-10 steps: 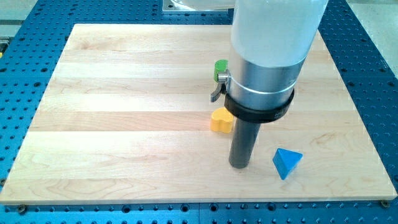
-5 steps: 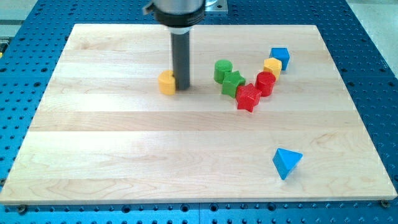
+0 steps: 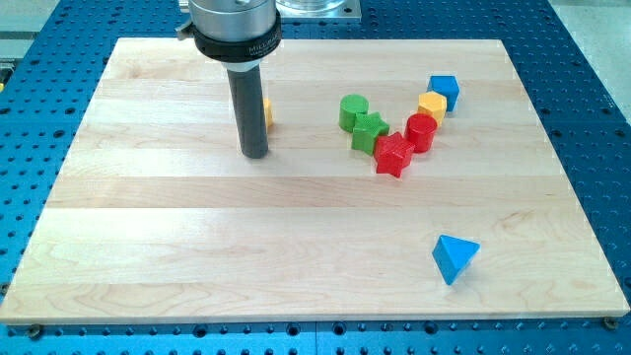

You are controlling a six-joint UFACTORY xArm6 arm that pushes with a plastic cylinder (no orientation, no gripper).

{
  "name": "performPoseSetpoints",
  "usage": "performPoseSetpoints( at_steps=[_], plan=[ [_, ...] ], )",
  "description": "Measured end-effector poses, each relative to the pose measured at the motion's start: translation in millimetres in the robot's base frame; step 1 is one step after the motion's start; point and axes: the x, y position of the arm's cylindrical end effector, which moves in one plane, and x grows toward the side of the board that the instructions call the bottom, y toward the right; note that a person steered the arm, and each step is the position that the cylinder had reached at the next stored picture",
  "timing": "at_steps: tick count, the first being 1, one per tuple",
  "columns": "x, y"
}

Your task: Place the yellow heart vertically above the green circle

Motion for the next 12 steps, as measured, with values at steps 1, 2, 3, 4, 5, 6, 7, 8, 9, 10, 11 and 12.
performPoseSetpoints(
  at_steps=[1,2,3,4,5,6,7,8,9,10,11,12],
  plan=[
    [-42.8,9.6],
    [-43.6,-27.5],
    [-43.5,-49.0],
    [-55.4,-47.4],
    [-81.2,-3.5],
    [-81.2,3.3],
    [-81.6,9.3],
    [-92.2,51.3],
    [-94.8,76.8],
    [-94.8,76.8],
    [-99.0,87.3],
    [-103.3,93.8]
  ],
)
